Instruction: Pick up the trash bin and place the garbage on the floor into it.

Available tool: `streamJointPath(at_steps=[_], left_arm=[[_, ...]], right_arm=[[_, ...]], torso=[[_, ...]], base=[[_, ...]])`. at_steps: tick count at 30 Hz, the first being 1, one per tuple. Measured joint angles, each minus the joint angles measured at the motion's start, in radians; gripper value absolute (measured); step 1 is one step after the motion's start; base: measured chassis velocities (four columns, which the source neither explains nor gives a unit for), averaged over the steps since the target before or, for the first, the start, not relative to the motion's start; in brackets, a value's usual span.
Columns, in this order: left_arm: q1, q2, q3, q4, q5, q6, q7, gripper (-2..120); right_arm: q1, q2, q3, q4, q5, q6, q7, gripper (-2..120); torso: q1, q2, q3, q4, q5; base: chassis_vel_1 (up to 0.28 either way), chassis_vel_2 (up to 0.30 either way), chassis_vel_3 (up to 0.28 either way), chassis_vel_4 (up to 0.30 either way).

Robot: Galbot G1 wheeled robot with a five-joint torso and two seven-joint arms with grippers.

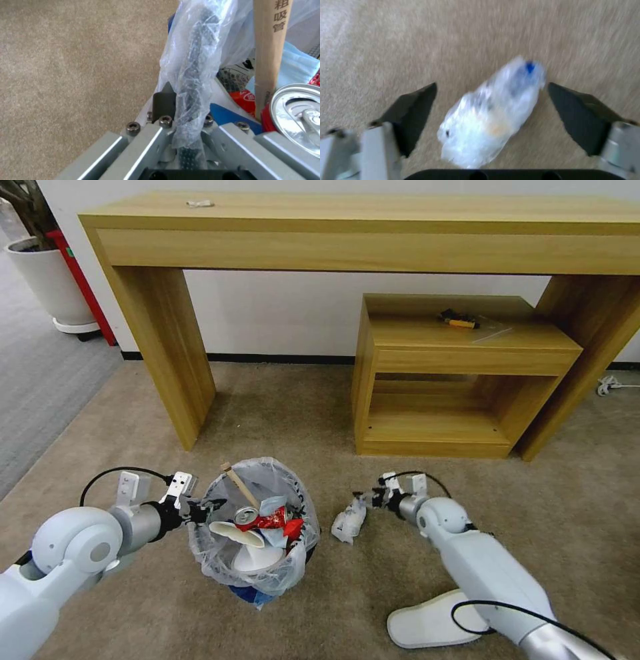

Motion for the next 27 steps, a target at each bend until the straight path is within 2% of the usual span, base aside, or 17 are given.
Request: streamJointPath(at_steps=[2, 7, 9, 11, 14, 18, 27], left_arm=[[0.000, -0.001, 0.001, 0.003, 0.001, 0.000, 0.000, 0], [-0.009, -0.006, 0.013, 0.006, 0.003, 0.000, 0.000, 0], [-0.014, -0.007, 0.020, 0.007, 0.003, 0.000, -0.001, 0], [-0.014, -0.007, 0.021, 0.006, 0.003, 0.000, -0.002, 0], [-0.011, -0.005, 0.021, 0.001, 0.002, 0.000, -0.003, 0], [-0.008, -0.005, 0.017, 0.000, 0.002, 0.000, -0.003, 0], [0.000, -0.006, 0.015, -0.007, 0.002, 0.000, -0.003, 0]], right_arm=[[0.003, 0.027, -0.008, -0.016, 0.045, -0.025, 0.048, 98], [0.035, 0.085, -0.021, -0.056, 0.065, -0.050, 0.106, 100], [0.064, 0.128, -0.032, -0.097, 0.066, -0.075, 0.161, 100], [0.074, 0.140, -0.037, -0.112, 0.065, -0.087, 0.185, 100], [0.103, 0.173, -0.051, -0.165, 0.067, -0.135, 0.283, 100], [0.127, 0.195, -0.050, -0.218, 0.061, -0.139, 0.315, 100], [0.154, 0.216, -0.036, -0.309, -0.020, -0.098, 0.283, 97]], torso=[[0.000, 0.000, 0.000, 0.0000, -0.0001], [0.000, 0.000, 0.000, 0.0003, -0.0002], [0.000, 0.000, 0.000, 0.0004, 0.0002], [0.000, 0.000, 0.000, 0.0004, 0.0000], [0.000, 0.000, 0.000, 0.0002, 0.0001], [0.000, 0.000, 0.000, 0.0003, 0.0000], [0.000, 0.000, 0.000, 0.0001, 0.0001]], base=[[0.000, 0.000, 0.000, 0.000], [0.000, 0.000, 0.000, 0.000], [0.000, 0.000, 0.000, 0.000], [0.000, 0.000, 0.000, 0.000], [0.000, 0.000, 0.000, 0.000], [0.000, 0.000, 0.000, 0.000], [0.000, 0.000, 0.000, 0.000]])
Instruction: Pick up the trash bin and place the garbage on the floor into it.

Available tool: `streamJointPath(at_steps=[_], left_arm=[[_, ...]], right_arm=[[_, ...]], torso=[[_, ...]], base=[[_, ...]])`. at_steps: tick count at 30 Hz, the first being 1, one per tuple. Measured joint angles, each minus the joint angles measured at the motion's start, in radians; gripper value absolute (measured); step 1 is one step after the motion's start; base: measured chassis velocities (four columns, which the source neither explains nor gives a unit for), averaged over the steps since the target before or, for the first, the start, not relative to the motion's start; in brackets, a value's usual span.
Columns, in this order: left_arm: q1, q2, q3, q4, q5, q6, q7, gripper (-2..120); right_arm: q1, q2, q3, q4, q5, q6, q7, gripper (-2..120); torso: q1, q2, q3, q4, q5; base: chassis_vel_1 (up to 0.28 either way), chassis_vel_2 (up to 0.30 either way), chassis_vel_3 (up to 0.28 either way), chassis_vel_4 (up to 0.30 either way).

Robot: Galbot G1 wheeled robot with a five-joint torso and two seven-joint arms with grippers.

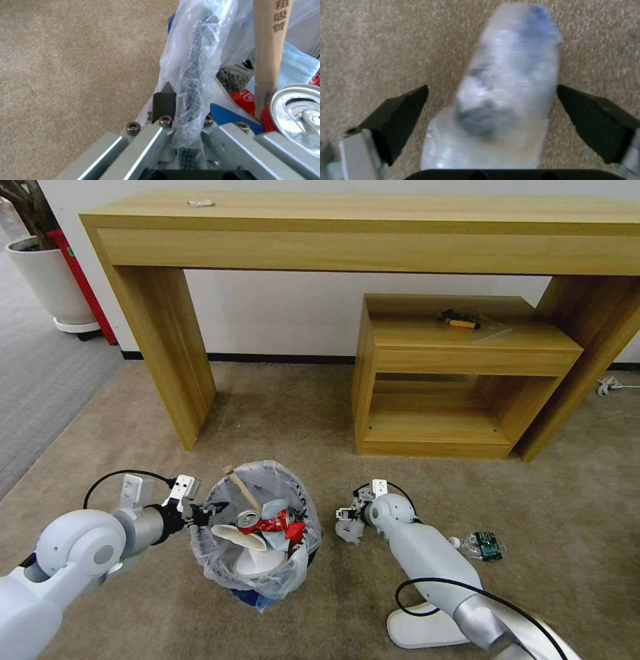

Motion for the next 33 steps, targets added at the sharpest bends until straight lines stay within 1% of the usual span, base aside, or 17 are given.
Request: streamJointPath(at_steps=[4, 5, 7, 9, 10, 13, 15, 17, 19, 21, 23, 24, 26, 28, 29, 32, 33], left_arm=[[-0.001, 0.004, -0.002, -0.003, -0.001, 0.000, 0.000, 0], [-0.001, 0.004, -0.002, -0.003, -0.001, 0.000, 0.000, 0], [-0.001, 0.005, -0.003, -0.005, -0.002, 0.000, 0.000, 0], [-0.001, 0.006, -0.004, -0.005, -0.002, 0.000, 0.000, 0], [-0.001, 0.006, -0.005, -0.005, -0.003, 0.000, 0.000, 0], [-0.001, 0.007, -0.006, -0.006, -0.004, 0.000, 0.000, 0], [-0.001, 0.009, -0.007, -0.009, -0.006, 0.000, 0.000, 0], [-0.001, 0.010, -0.007, -0.009, -0.006, 0.000, 0.000, 0], [-0.001, 0.011, -0.010, -0.010, -0.008, 0.000, 0.000, 0], [-0.001, 0.011, -0.011, -0.011, -0.008, 0.000, -0.001, 0], [0.000, 0.011, -0.014, -0.016, -0.014, 0.000, -0.008, 0], [0.000, 0.011, -0.014, -0.016, -0.014, 0.000, -0.008, 0], [0.001, 0.011, -0.016, -0.019, -0.023, 0.000, -0.019, 0], [0.002, 0.011, -0.018, -0.019, -0.025, 0.000, -0.025, 0], [0.002, 0.011, -0.018, -0.019, -0.025, 0.000, -0.025, 0], [-0.004, 0.010, -0.014, -0.018, -0.029, 0.000, -0.040, 0], [-0.004, 0.010, -0.014, -0.018, -0.029, 0.000, -0.040, 0]], right_arm=[[0.011, 0.008, 0.008, -0.038, -0.016, 0.027, -0.030, 83], [0.011, 0.008, 0.008, -0.038, -0.016, 0.027, -0.030, 83], [0.012, 0.008, 0.011, -0.043, -0.017, 0.033, -0.042, 71], [0.011, 0.007, 0.011, -0.043, -0.017, 0.036, -0.045, 68], [0.008, 0.004, 0.012, -0.042, -0.020, 0.047, -0.057, 60], [0.003, 0.001, 0.012, -0.038, -0.022, 0.055, -0.064, 53], [-0.004, -0.002, 0.015, -0.031, -0.023, 0.058, -0.070, 43], [-0.005, -0.002, 0.016, -0.030, -0.023, 0.059, -0.070, 40], [-0.018, -0.007, 0.022, -0.011, -0.032, 0.079, -0.071, 28], [-0.021, -0.010, 0.024, -0.001, -0.035, 0.086, -0.072, 25], [-0.039, -0.031, 0.045, 0.061, -0.087, 0.139, -0.096, 14], [-0.039, -0.031, 0.045, 0.061, -0.087, 0.139, -0.096, 14], [-0.052, -0.060, 0.063, 0.127, -0.135, 0.202, -0.140, 4], [-0.060, -0.091, 0.077, 0.208, -0.158, 0.250, -0.182, 0], [-0.060, -0.091, 0.077, 0.208, -0.158, 0.250, -0.182, 0], [-0.066, -0.142, 0.097, 0.392, -0.160, 0.291, -0.255, 0], [-0.066, -0.142, 0.097, 0.392, -0.160, 0.291, -0.255, 0]], torso=[[0.000, 0.000, 0.000, 0.0001, 0.0001], [0.000, 0.000, 0.000, 0.0001, 0.0001], [0.000, 0.000, 0.000, 0.0001, 0.0001], [0.000, 0.000, 0.000, 0.0001, 0.0001], [0.000, 0.000, 0.000, 0.0002, 0.0001], [0.000, 0.000, 0.000, 0.0001, 0.0001], [0.000, 0.000, 0.000, 0.0001, 0.0000], [0.000, 0.000, 0.000, 0.0001, 0.0000], [0.000, 0.000, 0.000, 0.0002, 0.0002], [0.000, 0.000, 0.000, 0.0002, 0.0001], [0.000, 0.000, 0.000, 0.0002, 0.0002], [0.000, 0.000, 0.000, 0.0002, 0.0002], [0.000, 0.000, 0.000, 0.0001, 0.0002], [0.000, 0.000, 0.000, -0.0001, 0.0001], [0.000, 0.000, 0.000, -0.0001, 0.0001], [0.000, 0.000, 0.000, 0.0001, 0.0002], [0.000, 0.000, 0.000, 0.0001, 0.0002]], base=[[0.000, 0.000, 0.000, 0.000], [0.000, 0.000, 0.000, 0.000], [0.000, 0.000, 0.000, 0.000], [0.000, 0.000, 0.000, 0.000], [0.000, 0.000, 0.000, 0.000], [0.000, 0.000, 0.000, 0.000], [0.000, 0.000, 0.000, 0.000], [0.000, 0.000, 0.000, 0.000], [0.000, 0.000, 0.000, 0.000], [0.000, 0.000, 0.000, 0.000], [0.000, 0.000, 0.000, 0.000], [0.000, 0.000, 0.000, 0.000], [0.000, 0.000, 0.000, 0.000], [0.000, 0.000, 0.000, 0.000], [0.000, 0.000, 0.000, 0.000], [0.000, 0.000, 0.000, 0.000], [0.000, 0.000, 0.000, 0.000]])
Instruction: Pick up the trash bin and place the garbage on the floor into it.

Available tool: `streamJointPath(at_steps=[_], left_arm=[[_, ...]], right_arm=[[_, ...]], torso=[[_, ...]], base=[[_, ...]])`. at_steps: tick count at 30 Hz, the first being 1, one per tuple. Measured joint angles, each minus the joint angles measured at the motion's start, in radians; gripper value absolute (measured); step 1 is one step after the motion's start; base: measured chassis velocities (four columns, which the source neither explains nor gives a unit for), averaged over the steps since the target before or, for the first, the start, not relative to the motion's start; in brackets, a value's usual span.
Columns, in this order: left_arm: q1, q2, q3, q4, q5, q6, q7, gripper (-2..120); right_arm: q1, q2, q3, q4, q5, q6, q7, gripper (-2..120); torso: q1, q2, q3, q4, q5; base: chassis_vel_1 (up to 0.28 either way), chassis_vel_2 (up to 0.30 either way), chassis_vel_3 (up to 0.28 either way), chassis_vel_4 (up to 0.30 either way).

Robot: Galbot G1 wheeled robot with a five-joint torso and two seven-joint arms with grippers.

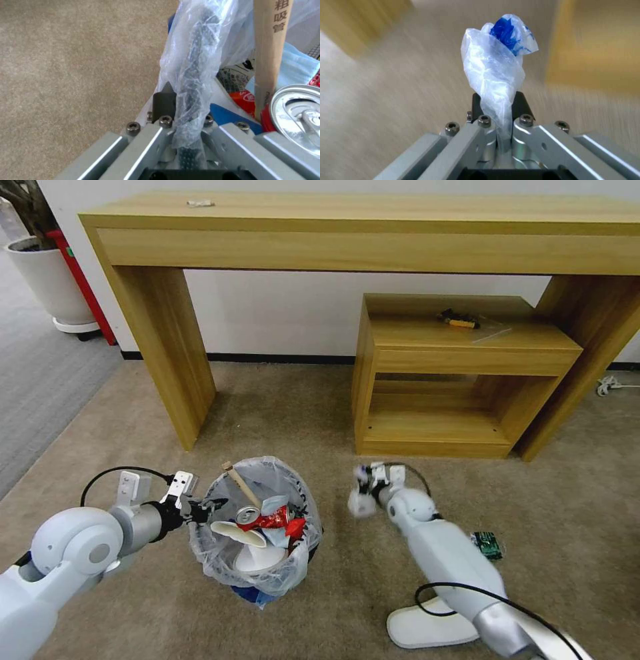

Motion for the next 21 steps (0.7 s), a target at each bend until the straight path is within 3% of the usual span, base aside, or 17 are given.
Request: streamJointPath(at_steps=[4, 5, 8, 12, 16, 17, 21], left_arm=[[-0.011, -0.003, 0.012, -0.002, -0.019, 0.000, -0.044, 0], [-0.011, -0.003, 0.012, -0.002, -0.019, 0.000, -0.044, 0], [-0.037, 0.000, 0.042, -0.002, -0.031, 0.000, -0.100, 0], [-0.070, 0.014, 0.075, 0.005, -0.042, 0.000, -0.117, 0], [-0.083, 0.021, 0.089, 0.009, -0.047, 0.000, -0.118, 0], [-0.090, 0.027, 0.096, 0.011, -0.051, 0.000, -0.120, 0], [-0.091, 0.039, 0.098, 0.008, -0.060, 0.000, -0.123, 0]], right_arm=[[0.014, -0.051, 0.004, 0.199, 0.059, 0.010, -0.084, 0], [0.014, -0.051, 0.004, 0.199, 0.059, 0.010, -0.084, 0], [0.052, -0.082, -0.037, 0.364, 0.150, 0.015, -0.149, 0], [0.092, -0.077, -0.105, 0.476, 0.210, 0.004, -0.191, 0], [0.106, -0.072, -0.157, 0.521, 0.230, -0.016, -0.194, 0], [0.118, -0.072, -0.215, 0.546, 0.229, -0.026, -0.202, 0], [0.130, -0.084, -0.298, 0.555, 0.144, -0.029, -0.246, 0]], torso=[[0.000, 0.000, 0.000, -0.0001, -0.0001], [0.000, 0.000, 0.000, -0.0001, -0.0001], [0.000, 0.000, 0.000, 0.0000, -0.0003], [0.000, 0.000, 0.000, 0.0001, -0.0003], [0.000, 0.000, 0.000, 0.0001, -0.0004], [0.000, 0.000, 0.000, 0.0001, -0.0003], [0.000, 0.000, 0.000, 0.0003, -0.0003]], base=[[0.000, 0.000, 0.000, 0.000], [0.000, 0.000, 0.000, 0.000], [0.000, 0.000, 0.000, 0.000], [0.000, 0.000, 0.000, 0.000], [0.000, 0.000, 0.000, 0.000], [0.000, 0.000, 0.000, 0.000], [0.000, 0.000, 0.000, 0.000]])
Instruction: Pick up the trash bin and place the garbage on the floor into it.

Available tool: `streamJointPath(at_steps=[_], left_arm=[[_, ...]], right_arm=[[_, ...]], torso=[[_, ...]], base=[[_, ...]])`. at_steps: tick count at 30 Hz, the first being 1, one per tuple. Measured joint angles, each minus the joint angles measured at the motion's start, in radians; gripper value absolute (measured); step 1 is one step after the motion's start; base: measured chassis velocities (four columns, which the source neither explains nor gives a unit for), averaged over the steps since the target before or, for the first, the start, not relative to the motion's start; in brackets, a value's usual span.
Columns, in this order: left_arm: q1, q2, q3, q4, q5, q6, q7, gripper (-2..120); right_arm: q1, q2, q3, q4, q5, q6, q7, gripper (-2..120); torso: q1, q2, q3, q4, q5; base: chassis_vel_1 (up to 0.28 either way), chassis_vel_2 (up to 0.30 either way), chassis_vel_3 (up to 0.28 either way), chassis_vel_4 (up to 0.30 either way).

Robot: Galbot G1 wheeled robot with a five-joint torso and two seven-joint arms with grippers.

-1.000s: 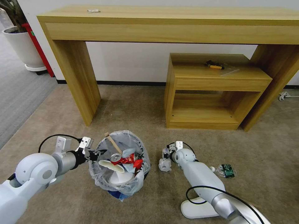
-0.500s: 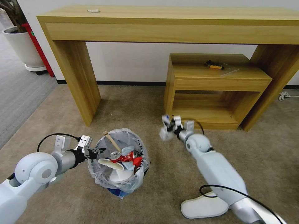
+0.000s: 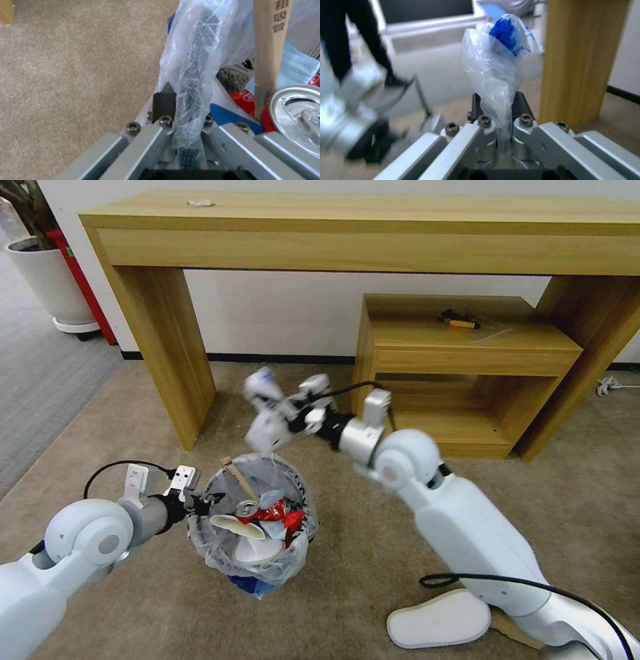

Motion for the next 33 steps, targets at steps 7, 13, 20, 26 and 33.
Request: streamJointPath(at_steps=[7, 13, 20, 26, 33], left_arm=[[0.008, 0.023, -0.017, -0.011, -0.024, 0.000, -0.001, 0], [0.011, 0.029, -0.023, -0.019, -0.034, 0.000, -0.001, 0], [0.017, 0.028, -0.024, -0.027, -0.067, 0.000, -0.030, 0], [0.019, 0.025, -0.027, -0.046, -0.142, 0.000, -0.078, 0], [0.029, 0.025, -0.044, -0.059, -0.177, 0.000, -0.090, 0]], right_arm=[[0.002, -0.048, -0.087, -0.009, -0.150, 0.008, -0.074, 0], [-0.004, -0.073, -0.126, -0.029, -0.187, 0.014, -0.079, 0], [-0.023, -0.083, -0.156, -0.048, -0.196, 0.023, -0.038, 2], [-0.033, -0.075, -0.154, -0.070, -0.190, 0.022, 0.003, 19], [-0.043, -0.082, -0.126, -0.070, -0.157, 0.004, 0.024, 47]], torso=[[0.000, 0.000, 0.000, -0.0003, 0.0002], [0.000, 0.000, 0.000, -0.0003, 0.0002], [0.000, 0.000, 0.000, -0.0002, 0.0002], [0.000, 0.000, 0.000, -0.0002, 0.0002], [0.000, 0.000, 0.000, -0.0003, 0.0003]], base=[[0.000, 0.000, 0.000, 0.000], [0.000, 0.000, 0.000, 0.000], [0.000, 0.000, 0.000, 0.000], [0.000, 0.000, 0.000, 0.000], [0.000, 0.000, 0.000, 0.000]])
